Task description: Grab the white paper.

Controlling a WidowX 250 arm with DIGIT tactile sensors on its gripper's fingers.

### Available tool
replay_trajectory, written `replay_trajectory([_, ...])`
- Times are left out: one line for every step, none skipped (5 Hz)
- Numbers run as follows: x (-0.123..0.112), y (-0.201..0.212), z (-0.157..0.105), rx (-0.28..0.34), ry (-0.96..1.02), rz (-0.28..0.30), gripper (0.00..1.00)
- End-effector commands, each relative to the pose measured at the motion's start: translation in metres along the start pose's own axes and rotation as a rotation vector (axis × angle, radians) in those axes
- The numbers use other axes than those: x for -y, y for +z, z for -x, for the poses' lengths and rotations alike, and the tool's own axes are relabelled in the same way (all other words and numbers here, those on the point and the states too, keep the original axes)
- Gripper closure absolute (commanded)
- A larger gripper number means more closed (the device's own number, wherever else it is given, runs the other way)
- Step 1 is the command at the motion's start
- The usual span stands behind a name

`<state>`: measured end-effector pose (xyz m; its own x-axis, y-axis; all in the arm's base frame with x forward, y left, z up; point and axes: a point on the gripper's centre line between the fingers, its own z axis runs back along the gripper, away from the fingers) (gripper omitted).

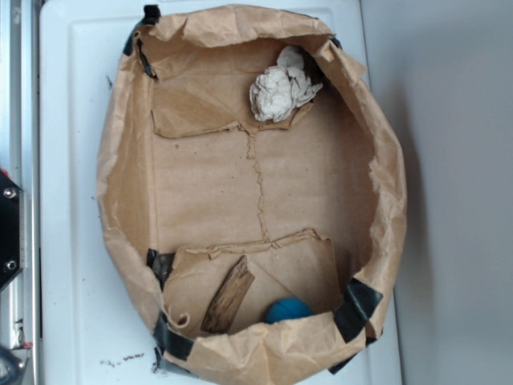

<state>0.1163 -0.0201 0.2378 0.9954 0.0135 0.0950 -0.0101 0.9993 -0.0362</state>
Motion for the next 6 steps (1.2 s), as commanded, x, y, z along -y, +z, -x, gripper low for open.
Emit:
replay_trajectory([0.0, 0.0, 0.0, 0.0, 0.0, 0.0, 0.0])
replay_trajectory([-0.007, -0.011, -0.049, 0.088, 0.088, 0.018, 0.0])
replay_trajectory([-0.024, -0.026, -0.098, 0.135, 0.123, 0.016, 0.0])
replay_trajectory([-0.044, -0.055, -0.145, 0.159, 0.142, -0.008, 0.0])
replay_trajectory([-0.044, -0.055, -0.145, 0.159, 0.142, -0.008, 0.0])
replay_trajectory([-0.044, -0.055, -0.145, 0.159, 0.142, -0.008, 0.0])
